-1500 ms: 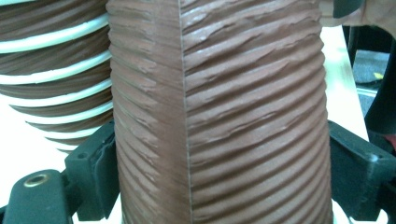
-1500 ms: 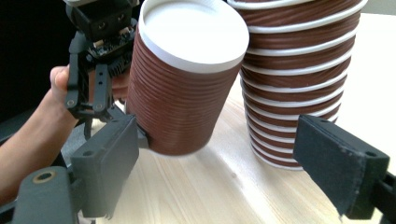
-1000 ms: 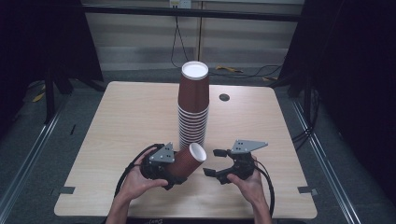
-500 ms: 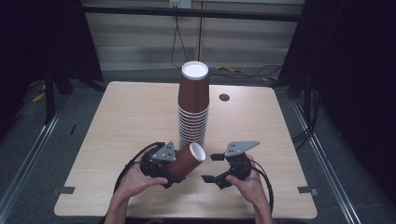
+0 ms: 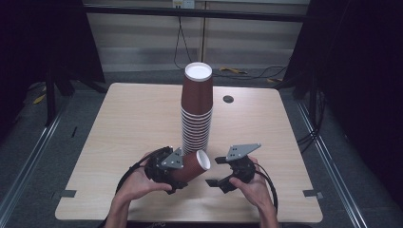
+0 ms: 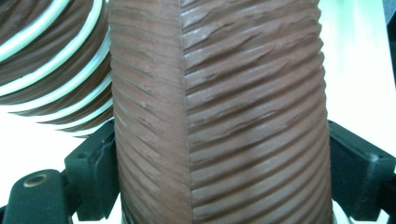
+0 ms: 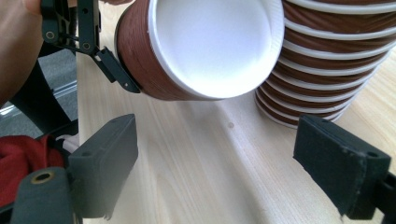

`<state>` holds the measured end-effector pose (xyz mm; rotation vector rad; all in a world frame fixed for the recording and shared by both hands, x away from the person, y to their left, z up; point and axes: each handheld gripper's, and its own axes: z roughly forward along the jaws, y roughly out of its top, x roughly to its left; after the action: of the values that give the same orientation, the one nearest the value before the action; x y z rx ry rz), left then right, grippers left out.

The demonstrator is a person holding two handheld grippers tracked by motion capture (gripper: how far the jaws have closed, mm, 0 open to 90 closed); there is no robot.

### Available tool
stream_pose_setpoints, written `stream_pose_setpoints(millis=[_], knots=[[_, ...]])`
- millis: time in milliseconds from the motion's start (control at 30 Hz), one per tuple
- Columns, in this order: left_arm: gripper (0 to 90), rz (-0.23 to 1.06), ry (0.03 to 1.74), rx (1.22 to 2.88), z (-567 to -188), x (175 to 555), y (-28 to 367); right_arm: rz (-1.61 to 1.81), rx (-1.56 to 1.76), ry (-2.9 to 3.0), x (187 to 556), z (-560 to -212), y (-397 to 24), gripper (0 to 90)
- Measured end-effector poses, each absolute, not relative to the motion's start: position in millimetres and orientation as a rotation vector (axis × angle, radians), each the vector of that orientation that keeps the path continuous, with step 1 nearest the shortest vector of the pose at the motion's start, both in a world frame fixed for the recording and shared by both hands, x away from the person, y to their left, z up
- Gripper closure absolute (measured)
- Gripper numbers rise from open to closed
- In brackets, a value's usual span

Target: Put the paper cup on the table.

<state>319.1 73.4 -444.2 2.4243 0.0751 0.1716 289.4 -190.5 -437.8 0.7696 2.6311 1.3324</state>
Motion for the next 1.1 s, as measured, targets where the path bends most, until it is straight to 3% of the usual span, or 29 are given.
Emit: stream_pose_setpoints(millis=[1100], knots=[[12.8,0.160,-0.076,2.641,-438.3,309.4,54.0,1.010,0.596,2.901,300.0,-431.7,-160.3,14.8]])
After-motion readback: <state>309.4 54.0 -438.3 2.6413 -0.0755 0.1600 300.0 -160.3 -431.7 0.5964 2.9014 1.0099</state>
